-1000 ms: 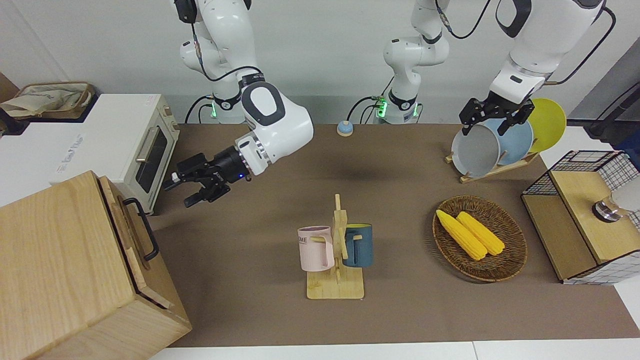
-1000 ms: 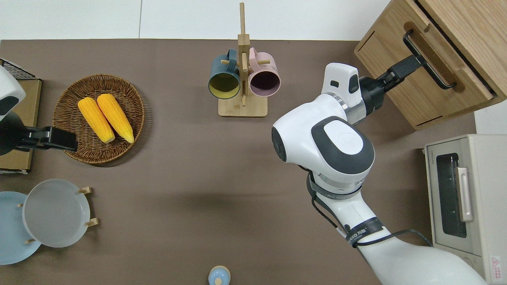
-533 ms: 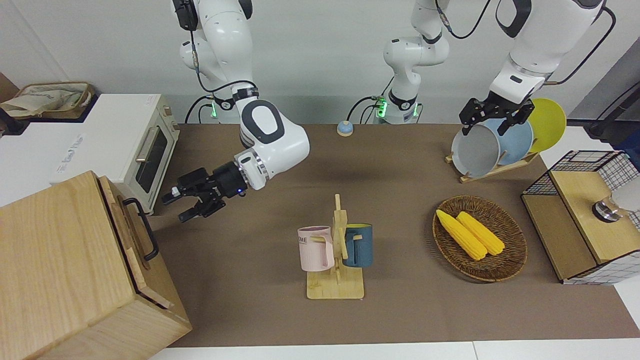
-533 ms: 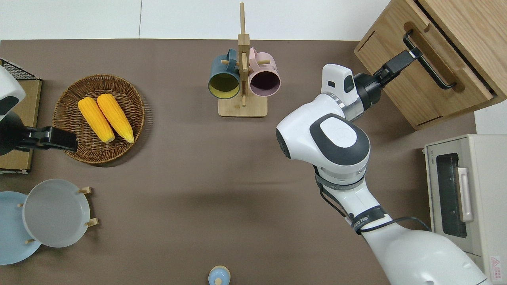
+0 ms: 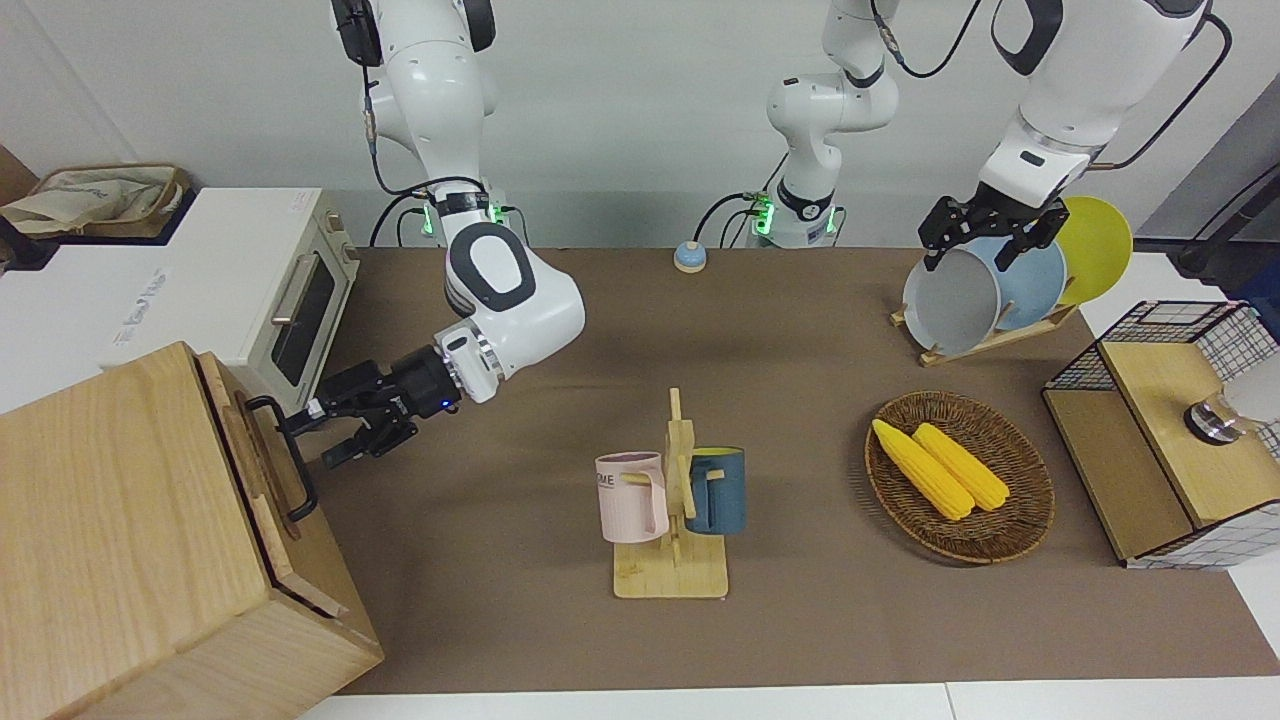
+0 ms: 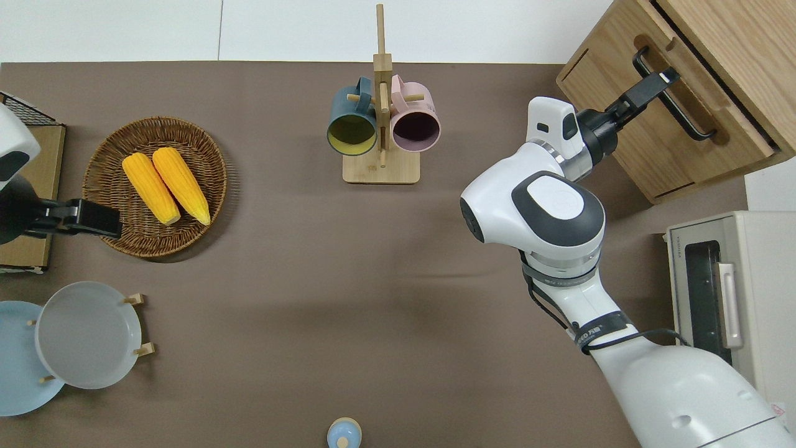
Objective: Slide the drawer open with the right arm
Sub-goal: 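Hold the drawer handle with the right gripper and begin pulling toward the robot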
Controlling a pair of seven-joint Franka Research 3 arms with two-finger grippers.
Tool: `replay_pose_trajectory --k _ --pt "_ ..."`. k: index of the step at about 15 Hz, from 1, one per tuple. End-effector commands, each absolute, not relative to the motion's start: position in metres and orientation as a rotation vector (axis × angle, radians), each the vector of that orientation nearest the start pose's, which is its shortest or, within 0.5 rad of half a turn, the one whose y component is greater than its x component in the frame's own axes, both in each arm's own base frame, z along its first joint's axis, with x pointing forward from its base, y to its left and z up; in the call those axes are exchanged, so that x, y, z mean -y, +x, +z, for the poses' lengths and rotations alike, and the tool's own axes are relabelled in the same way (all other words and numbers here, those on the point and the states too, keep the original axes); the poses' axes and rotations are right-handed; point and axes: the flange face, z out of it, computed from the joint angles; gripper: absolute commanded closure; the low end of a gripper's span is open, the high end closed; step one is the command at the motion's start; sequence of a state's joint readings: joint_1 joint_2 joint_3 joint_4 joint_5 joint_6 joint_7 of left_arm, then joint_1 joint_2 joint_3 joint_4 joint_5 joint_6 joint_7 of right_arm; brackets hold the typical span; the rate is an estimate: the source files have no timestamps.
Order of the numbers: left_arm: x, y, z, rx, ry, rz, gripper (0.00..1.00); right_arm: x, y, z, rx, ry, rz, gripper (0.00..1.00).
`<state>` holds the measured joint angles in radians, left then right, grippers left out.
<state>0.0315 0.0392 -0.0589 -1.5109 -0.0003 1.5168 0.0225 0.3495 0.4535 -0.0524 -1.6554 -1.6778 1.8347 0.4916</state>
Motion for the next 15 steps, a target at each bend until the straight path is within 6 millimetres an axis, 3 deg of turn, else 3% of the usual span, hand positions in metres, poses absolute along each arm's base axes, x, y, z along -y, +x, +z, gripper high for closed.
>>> replay_pose_trajectory --k 1,4,5,6,10,12,15 --pt "0.013 0.563 0.63 -0.094 -3.126 0.06 0.01 -0.108 0.681 0.392 -0.534 1.496 0.46 0.023" --pt "0.013 0.563 0.629 -0.094 -3.126 0.062 0.01 -0.106 0.682 0.391 -0.54 1.48 0.471 0.046" --pt "0.013 0.563 0.629 -0.094 -3.126 0.062 0.01 -0.104 0.682 0.391 -0.54 1.478 0.468 0.113" --pt "0.013 0.563 0.63 -0.094 -3.126 0.06 0.01 -0.101 0.683 0.391 -0.537 1.479 0.466 0.198" --pt "0.013 0.563 0.63 -0.094 -3.126 0.06 0.01 -0.1 0.683 0.393 -0.554 1.469 0.442 0.709" --pt "0.013 0.563 0.629 -0.094 -3.126 0.062 0.01 -0.098 0.683 0.394 -0.567 1.463 0.425 0.858" --pt "0.013 0.563 0.629 -0.095 -3.126 0.065 0.01 -0.09 0.685 0.398 -0.576 1.481 0.437 0.975"
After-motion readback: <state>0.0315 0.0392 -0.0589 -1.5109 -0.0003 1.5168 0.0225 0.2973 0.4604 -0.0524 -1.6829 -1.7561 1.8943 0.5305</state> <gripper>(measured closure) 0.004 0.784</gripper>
